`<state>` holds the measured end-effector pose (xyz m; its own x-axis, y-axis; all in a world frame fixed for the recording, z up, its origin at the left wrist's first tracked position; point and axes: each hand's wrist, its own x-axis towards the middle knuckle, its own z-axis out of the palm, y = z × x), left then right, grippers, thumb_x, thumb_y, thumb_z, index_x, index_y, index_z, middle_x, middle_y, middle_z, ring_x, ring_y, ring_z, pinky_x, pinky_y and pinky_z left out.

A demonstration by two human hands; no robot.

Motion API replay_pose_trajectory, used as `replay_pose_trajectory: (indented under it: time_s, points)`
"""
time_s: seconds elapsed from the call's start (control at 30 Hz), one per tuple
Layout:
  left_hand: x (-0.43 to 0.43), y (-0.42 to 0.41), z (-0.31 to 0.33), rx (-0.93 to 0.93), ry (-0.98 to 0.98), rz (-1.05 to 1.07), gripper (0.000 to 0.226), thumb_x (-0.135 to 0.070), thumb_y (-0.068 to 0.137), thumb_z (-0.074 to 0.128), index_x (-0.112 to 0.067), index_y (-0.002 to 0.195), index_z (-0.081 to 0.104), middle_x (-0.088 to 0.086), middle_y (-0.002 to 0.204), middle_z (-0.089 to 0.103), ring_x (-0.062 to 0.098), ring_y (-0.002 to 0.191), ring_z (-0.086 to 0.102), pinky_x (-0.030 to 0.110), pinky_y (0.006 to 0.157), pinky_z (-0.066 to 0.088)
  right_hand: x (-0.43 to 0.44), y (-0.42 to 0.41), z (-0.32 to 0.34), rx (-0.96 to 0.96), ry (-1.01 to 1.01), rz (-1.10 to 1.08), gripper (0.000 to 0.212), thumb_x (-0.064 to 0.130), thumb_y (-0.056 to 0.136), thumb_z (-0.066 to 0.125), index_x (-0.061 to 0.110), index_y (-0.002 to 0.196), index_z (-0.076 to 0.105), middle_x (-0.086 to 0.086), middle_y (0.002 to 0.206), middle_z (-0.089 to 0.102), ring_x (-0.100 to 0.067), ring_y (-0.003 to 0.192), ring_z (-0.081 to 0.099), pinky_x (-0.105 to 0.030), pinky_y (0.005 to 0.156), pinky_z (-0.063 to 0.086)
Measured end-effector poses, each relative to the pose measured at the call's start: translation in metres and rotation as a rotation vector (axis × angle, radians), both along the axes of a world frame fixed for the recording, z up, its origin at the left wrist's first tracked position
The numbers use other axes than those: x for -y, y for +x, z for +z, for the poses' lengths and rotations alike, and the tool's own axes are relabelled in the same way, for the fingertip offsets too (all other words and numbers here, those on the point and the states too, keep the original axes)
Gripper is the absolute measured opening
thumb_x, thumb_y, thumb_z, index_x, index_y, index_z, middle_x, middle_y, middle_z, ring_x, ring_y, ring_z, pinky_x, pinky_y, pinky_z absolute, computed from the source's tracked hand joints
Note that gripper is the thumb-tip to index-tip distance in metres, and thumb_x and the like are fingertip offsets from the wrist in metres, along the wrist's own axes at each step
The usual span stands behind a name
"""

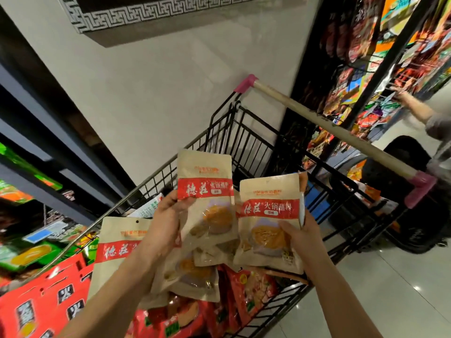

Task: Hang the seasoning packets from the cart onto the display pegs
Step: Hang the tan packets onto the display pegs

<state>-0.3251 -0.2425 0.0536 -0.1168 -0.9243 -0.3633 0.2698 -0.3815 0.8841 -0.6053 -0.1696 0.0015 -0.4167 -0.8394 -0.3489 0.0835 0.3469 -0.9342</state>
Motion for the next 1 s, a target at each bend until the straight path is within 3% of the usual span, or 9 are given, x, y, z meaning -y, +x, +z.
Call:
replay_pose_trajectory:
  time_s: [0.2,0.3,0.37,0.47,0.6,0.67,0.73,0.8,1.0]
  points:
    - [-0.003,0.029,-0.002,0.146,-0.016,-0.062,0.015,-0.006,0.099,0.058,-0.008,0.111,0.066,0.007,0.116,0.075,0.019,0.110,0.068,0.032,0.095,0.047,0.012,0.042,-0.006,0.103,0.001,0.101,0.039,0.007,0.097,0.067,0.031,0.128,0.061,0.003,0.113,0.074,-0.016,0.101,0.072,-0.031,0.075,0.059]
    - [-0.016,0.012,-0.024,0.224,0.077,0.004,0.023,-0.003,0.091,0.066,-0.023,0.080,0.066,0.012,0.085,0.068,0.023,0.077,0.060,0.034,0.072,0.043,0.013,0.060,-0.004,0.102,-0.007,0.162,0.032,0.014,0.099,0.067,0.035,0.122,0.064,0.002,0.113,0.075,-0.017,0.103,0.073,-0.038,0.084,0.060]
    - [-0.028,-0.001,-0.033,0.092,0.141,0.009,0.009,-0.009,0.090,0.070,-0.017,0.092,0.068,0.026,0.084,0.065,0.032,0.074,0.056,0.046,0.071,0.044,0.010,0.068,-0.008,0.118,0.003,0.198,0.031,0.020,0.101,0.063,0.034,0.129,0.064,0.001,0.116,0.075,-0.019,0.105,0.073,-0.042,0.088,0.061]
    - [-0.035,-0.004,-0.047,0.130,0.170,-0.212,0.036,-0.030,0.089,0.080,-0.004,0.111,0.068,0.040,0.105,0.063,0.040,0.083,0.054,0.055,0.077,0.044,0.000,0.072,-0.015,0.135,0.053,0.188,0.026,0.033,0.105,0.056,0.041,0.128,0.063,0.004,0.116,0.075,-0.015,0.101,0.074,-0.039,0.084,0.062]
    - [-0.031,-0.010,-0.059,0.174,0.262,-0.302,0.036,-0.023,0.083,0.085,-0.005,0.111,0.070,0.027,0.109,0.072,0.043,0.097,0.070,0.062,0.096,0.054,-0.007,0.061,-0.020,0.431,0.106,0.188,0.047,0.056,0.101,0.051,0.028,0.137,0.063,-0.009,0.128,0.072,-0.029,0.115,0.070,-0.054,0.099,0.055]
    - [-0.029,-0.027,-0.061,0.250,0.237,-0.288,0.032,-0.015,0.082,0.084,-0.012,0.109,0.067,0.008,0.098,0.078,0.027,0.094,0.076,0.045,0.082,0.062,-0.009,0.051,-0.019,0.448,0.109,0.227,0.066,0.065,0.088,0.069,0.023,0.139,0.061,-0.013,0.131,0.069,-0.035,0.120,0.067,-0.059,0.105,0.050]
    - [-0.027,-0.047,-0.067,0.378,0.142,-0.284,0.040,-0.017,0.080,0.086,-0.021,0.112,0.064,-0.004,0.098,0.077,0.015,0.096,0.074,0.028,0.075,0.062,-0.009,0.041,-0.018,0.264,0.128,0.221,0.083,0.053,0.063,0.094,0.027,0.134,0.059,-0.007,0.124,0.073,-0.029,0.111,0.072,-0.056,0.097,0.057]
    - [-0.028,-0.064,-0.069,0.445,0.113,-0.267,0.055,-0.023,0.076,0.089,-0.030,0.120,0.057,-0.008,0.107,0.073,0.011,0.103,0.069,0.024,0.076,0.059,-0.011,0.030,-0.022,0.161,0.151,0.181,0.076,0.028,0.064,0.097,0.025,0.130,0.059,-0.005,0.116,0.075,-0.024,0.102,0.074,-0.047,0.086,0.062]
    - [-0.013,-0.070,-0.068,0.429,0.071,-0.131,0.048,-0.055,0.080,0.079,-0.034,0.117,0.056,-0.007,0.108,0.069,0.018,0.097,0.070,0.047,0.086,0.061,-0.013,0.007,-0.019,0.239,0.116,-0.035,0.048,0.000,0.080,0.080,0.018,0.122,0.064,-0.009,0.109,0.078,-0.031,0.098,0.075,-0.045,0.081,0.061]
